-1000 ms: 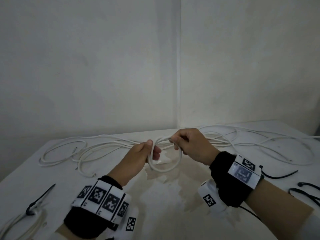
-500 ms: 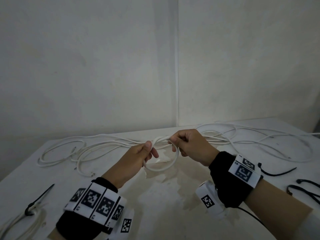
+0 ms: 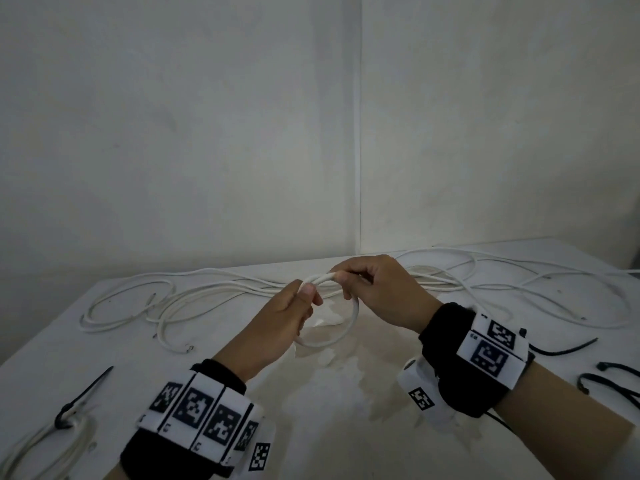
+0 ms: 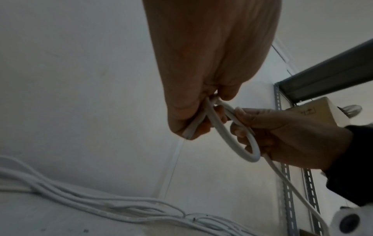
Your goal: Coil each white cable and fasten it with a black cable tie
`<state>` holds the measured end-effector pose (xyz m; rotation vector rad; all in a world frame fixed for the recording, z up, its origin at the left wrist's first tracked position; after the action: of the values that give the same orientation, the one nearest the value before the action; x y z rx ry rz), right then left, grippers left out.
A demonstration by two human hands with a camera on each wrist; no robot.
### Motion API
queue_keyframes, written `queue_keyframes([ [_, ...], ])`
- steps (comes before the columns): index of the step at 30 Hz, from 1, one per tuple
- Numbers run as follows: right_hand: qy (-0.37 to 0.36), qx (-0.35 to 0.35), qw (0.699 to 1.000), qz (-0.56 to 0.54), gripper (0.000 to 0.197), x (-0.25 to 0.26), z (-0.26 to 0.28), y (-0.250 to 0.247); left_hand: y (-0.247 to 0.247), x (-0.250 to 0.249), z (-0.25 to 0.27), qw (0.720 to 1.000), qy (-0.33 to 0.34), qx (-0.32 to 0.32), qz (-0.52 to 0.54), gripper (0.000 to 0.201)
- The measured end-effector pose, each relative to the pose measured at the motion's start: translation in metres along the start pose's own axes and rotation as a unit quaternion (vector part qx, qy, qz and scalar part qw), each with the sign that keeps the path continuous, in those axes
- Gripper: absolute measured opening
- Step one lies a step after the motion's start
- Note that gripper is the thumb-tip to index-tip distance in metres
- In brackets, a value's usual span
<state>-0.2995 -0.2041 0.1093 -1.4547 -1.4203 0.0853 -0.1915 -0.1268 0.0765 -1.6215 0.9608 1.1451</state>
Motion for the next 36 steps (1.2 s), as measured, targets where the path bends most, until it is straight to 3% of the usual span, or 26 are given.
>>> queue_keyframes([
  [4,-0.017,0.005,1.0,-0.006,0.03,0.005,-0.003,-0.004,0.002,0.001,-0.001,0.996,-0.017,0.004,0.09,0.042],
  [8,-0.02,-0.001,1.0,-0.016,0.023,0.001,-0.004,-0.006,0.007,0.005,0.004,0.974,-0.061,0.023,0.218,0.041],
  [14,-0.01,-0.004,1.0,-0.019,0.03,0.0,-0.004,0.001,0.003,0.005,0.004,0.973,-0.057,-0.009,0.224,0.039],
  [19,0.0,0.003,0.998,0.055,0.016,-0.018,0.002,0.0,-0.023,0.011,-0.002,0.958,-0.055,-0.066,0.273,0.04],
  [23,0.007,-0.004,0.98,0.201,0.019,-0.048,0.01,-0.009,-0.058,0.022,-0.002,0.943,-0.059,-0.115,0.306,0.041],
  [26,0.004,-0.055,0.969,0.239,0.018,-0.061,0.009,-0.021,-0.083,0.028,0.001,0.926,-0.052,-0.154,0.34,0.04],
  [29,-0.086,-0.117,0.936,0.321,0.026,-0.05,0.007,-0.02,-0.086,0.029,0.001,0.929,-0.05,-0.159,0.332,0.041],
  [32,-0.165,-0.087,0.886,0.425,0.01,-0.035,0.001,0.007,-0.081,0.026,-0.003,0.936,-0.045,-0.157,0.313,0.041],
  [36,-0.266,-0.08,0.852,0.444,0.02,0.0,0.004,0.037,-0.078,0.023,-0.011,0.949,-0.04,-0.153,0.273,0.041],
])
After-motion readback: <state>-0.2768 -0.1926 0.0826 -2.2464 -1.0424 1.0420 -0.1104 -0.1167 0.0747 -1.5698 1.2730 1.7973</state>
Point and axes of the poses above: each hand's wrist, its own z-axis away from the middle knuckle, its own y-axis out of the palm, x = y × z, the point moved 8 cm from there along -z, towards the middle knuckle, and after that the axes turned 14 degrees about z, right-handed, at the moved point
